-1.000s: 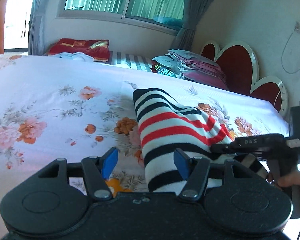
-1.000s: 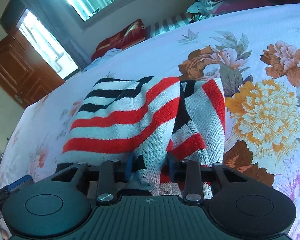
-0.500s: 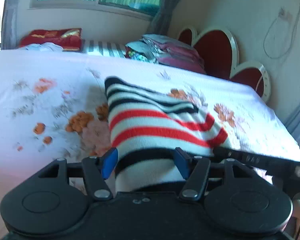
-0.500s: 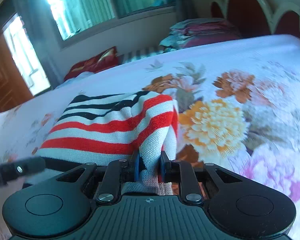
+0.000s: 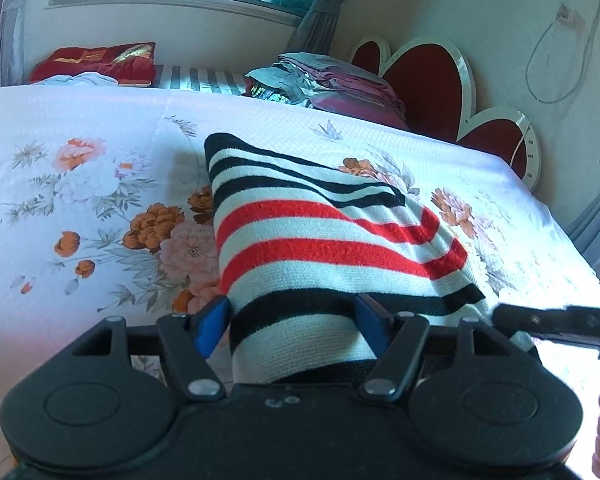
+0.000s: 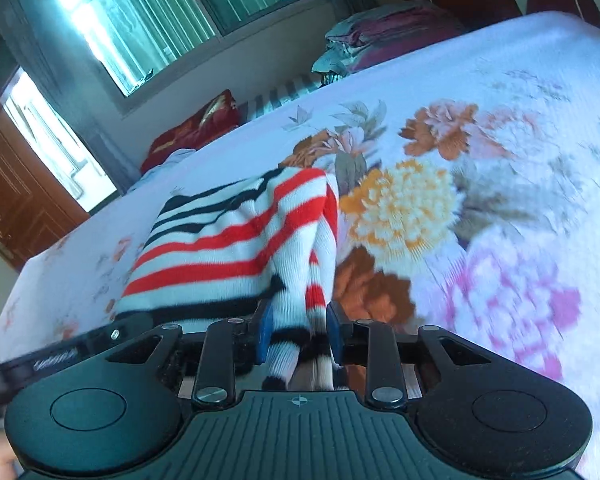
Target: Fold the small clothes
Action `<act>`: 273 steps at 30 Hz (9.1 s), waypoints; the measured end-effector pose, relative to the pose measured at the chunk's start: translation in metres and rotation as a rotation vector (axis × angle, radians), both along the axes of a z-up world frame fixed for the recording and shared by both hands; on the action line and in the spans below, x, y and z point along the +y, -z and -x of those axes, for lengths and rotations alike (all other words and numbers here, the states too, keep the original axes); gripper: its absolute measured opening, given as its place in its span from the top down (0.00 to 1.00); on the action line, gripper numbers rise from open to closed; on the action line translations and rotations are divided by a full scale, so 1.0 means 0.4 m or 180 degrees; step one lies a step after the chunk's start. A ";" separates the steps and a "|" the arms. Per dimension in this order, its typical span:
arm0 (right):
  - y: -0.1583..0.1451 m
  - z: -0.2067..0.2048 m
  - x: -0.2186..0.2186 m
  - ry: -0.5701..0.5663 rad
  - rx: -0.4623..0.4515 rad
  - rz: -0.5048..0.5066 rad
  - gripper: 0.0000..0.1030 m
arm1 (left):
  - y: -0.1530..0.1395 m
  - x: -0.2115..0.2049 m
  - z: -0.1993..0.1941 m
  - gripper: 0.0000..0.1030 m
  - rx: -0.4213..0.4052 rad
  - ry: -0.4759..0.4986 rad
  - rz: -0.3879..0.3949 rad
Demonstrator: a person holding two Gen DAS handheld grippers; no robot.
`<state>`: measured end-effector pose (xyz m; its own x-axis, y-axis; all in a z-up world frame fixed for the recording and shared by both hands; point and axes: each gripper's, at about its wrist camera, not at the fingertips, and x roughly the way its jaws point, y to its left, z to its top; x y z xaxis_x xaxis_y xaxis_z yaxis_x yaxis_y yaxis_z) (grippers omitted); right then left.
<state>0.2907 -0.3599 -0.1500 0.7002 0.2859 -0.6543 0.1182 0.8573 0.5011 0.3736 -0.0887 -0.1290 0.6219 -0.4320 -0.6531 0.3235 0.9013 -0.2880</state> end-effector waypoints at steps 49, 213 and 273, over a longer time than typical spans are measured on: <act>0.048 -0.318 -0.056 0.0084 0.0237 -0.0213 0.50 | -0.025 -0.013 -0.230 0.29 0.0420 -0.0321 0.0111; 0.005 -0.162 0.083 -0.0238 -0.0099 -0.0770 0.70 | -0.087 0.028 -0.078 0.54 0.0362 0.0288 0.0116; 0.032 -0.448 0.985 -0.0136 0.0116 -0.0113 0.69 | -0.024 1.018 -0.174 0.33 0.0221 -0.0612 0.0148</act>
<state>0.4698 0.0341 -0.1629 0.6628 0.3383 -0.6680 0.1007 0.8437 0.5272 0.4431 0.3185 -0.1194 0.6501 -0.3403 -0.6794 0.1246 0.9298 -0.3464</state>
